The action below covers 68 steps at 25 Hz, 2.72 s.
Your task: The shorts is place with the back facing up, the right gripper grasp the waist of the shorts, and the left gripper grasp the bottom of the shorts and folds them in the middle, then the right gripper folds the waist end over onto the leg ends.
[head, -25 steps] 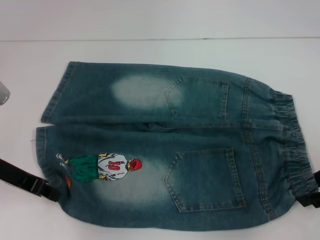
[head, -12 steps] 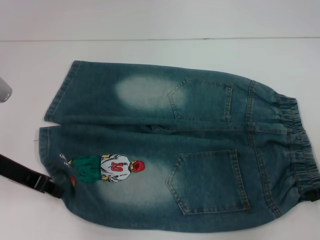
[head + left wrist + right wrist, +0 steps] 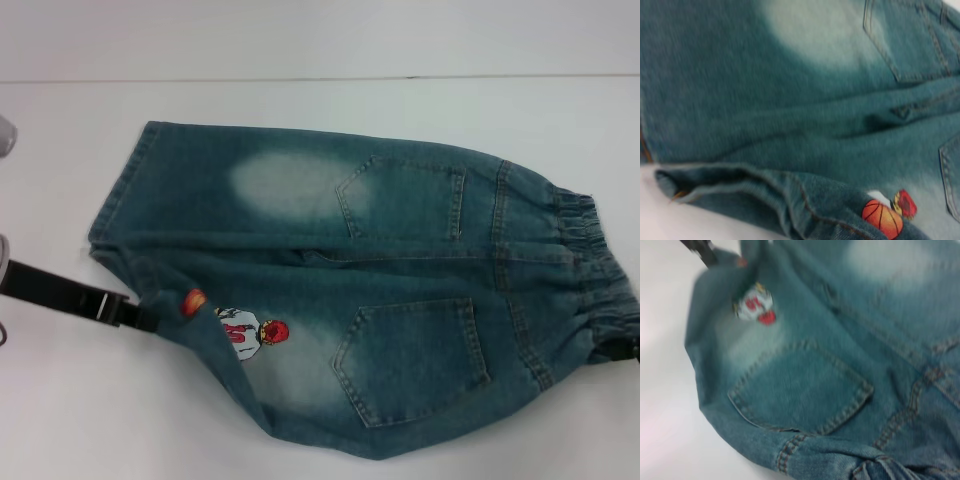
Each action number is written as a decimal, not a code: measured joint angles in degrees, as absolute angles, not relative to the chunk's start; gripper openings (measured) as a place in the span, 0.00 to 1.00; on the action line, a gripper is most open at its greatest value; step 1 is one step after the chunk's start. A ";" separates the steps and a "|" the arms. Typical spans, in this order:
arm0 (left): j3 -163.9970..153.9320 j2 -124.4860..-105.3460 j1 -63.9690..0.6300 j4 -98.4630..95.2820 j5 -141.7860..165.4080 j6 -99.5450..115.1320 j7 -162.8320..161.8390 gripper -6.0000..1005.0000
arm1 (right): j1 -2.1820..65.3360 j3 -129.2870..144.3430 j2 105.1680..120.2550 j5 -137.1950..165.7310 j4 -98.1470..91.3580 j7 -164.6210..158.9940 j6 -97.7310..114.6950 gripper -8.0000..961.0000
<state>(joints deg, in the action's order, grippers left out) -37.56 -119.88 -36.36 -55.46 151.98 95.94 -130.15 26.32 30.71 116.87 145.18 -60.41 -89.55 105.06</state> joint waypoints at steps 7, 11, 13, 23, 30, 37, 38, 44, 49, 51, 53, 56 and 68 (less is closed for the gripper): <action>-37.44 -119.46 -37.17 -55.66 149.55 91.46 -130.23 0.07 | 24.99 26.14 115.34 140.89 -59.83 -87.99 105.60 0.07; -37.44 -119.20 -37.63 -55.53 148.36 88.81 -130.20 0.07 | 24.99 23.51 113.93 138.94 -58.29 -87.84 105.28 0.07; -37.44 -119.19 -37.81 -55.53 148.07 87.85 -130.09 0.07 | 24.95 22.68 113.72 138.34 -58.18 -87.85 104.59 0.07; -36.86 -118.39 -38.82 -55.45 146.42 82.94 -130.12 0.07 | 24.82 20.73 114.09 134.06 -57.35 -87.18 100.50 0.07; -36.26 -118.26 -38.67 -55.48 146.38 79.62 -130.08 0.07 | 25.35 20.58 113.61 132.86 -55.84 -87.51 97.98 0.07; -36.31 -118.42 -38.36 -55.45 144.79 77.60 -129.28 0.06 | 25.84 20.13 113.19 129.34 -55.56 -87.89 95.49 0.07; -36.35 -118.51 -38.36 -55.45 144.51 77.29 -129.17 0.06 | 26.16 20.14 113.17 129.08 -55.27 -88.07 94.95 0.07; -36.67 -119.12 -38.34 -55.44 141.31 74.05 -128.28 0.06 | 27.75 20.66 113.80 128.88 -53.94 -88.65 89.13 0.07; -36.93 -120.76 -38.48 -55.25 140.50 68.71 -126.88 0.06 | 30.11 22.43 114.19 129.07 -49.81 -88.99 81.42 0.07; -37.47 -121.48 -38.85 -54.73 140.48 66.36 -126.29 0.06 | 31.06 23.31 114.29 129.10 -48.23 -88.95 78.60 0.07; -38.29 -122.08 -39.27 -54.09 140.46 63.83 -126.00 0.07 | 31.99 24.23 114.37 129.10 -47.00 -88.71 76.29 0.07; -39.45 -122.79 -39.66 -53.82 140.44 61.02 -125.89 0.06 | 33.25 25.89 114.37 129.11 -45.76 -88.69 73.45 0.07; -44.35 -122.62 -41.58 -50.50 140.48 51.90 -125.84 0.06 | 36.85 31.96 113.83 129.34 -39.45 -88.69 60.65 0.07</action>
